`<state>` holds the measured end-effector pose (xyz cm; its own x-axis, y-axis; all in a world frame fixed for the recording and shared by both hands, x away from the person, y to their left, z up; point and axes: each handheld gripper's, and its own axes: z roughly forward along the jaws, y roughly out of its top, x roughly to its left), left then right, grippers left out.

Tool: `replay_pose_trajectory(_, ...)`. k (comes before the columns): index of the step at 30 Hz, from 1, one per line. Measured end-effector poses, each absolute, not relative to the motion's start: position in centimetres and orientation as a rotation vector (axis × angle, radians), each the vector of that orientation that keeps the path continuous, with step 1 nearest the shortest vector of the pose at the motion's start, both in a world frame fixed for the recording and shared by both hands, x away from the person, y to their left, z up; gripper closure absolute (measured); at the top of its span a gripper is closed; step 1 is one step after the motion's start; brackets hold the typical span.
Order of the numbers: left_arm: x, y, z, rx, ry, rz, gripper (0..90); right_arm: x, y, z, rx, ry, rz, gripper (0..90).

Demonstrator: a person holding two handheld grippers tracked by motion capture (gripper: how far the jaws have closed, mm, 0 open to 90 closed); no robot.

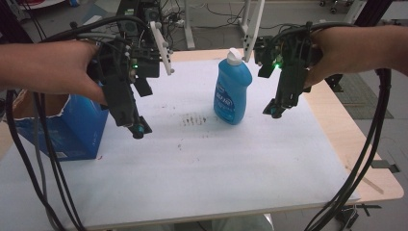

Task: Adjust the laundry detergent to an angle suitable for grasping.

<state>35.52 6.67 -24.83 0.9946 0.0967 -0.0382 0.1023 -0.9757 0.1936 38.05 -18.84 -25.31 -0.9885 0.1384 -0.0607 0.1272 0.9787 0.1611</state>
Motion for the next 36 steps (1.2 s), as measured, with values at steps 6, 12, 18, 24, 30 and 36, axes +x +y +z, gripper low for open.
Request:
replay_pose_trajectory(6, 35.8, 6.8, -24.9, 2.940, 0.150, -0.042, 7.3, 38.3, -18.9, -25.3, 0.209, 3.055, 0.245, 1.9)
replay_pose_trajectory(12, 35.9, 6.9, -25.0, 2.941, 0.157, -0.033, 7.3, 38.3, -18.9, -25.3, 0.210, 3.054, 0.244, 1.9)
replay_pose_trajectory(18, 36.0, 7.0, -25.0, 2.936, 0.177, -0.023, 7.3, 38.1, -19.2, -25.3, 0.231, 3.048, 0.253, 1.9)
replay_pose_trajectory(24, 35.8, 6.8, -25.0, 2.936, 0.170, -0.021, 7.3, 37.9, -19.6, -25.4, 0.256, 3.035, 0.256, 1.9)
replay_pose_trajectory(30, 35.6, 6.6, -25.0, 2.936, 0.165, -0.015, 7.3, 38.1, -20.0, -25.2, 0.363, 3.029, 0.279, 1.9)
replay_pose_trajectory(36, 35.5, 6.6, -25.0, 2.939, 0.172, -0.016, 7.3, 37.9, -20.4, -24.9, 0.400, 3.017, 0.286, 1.9)
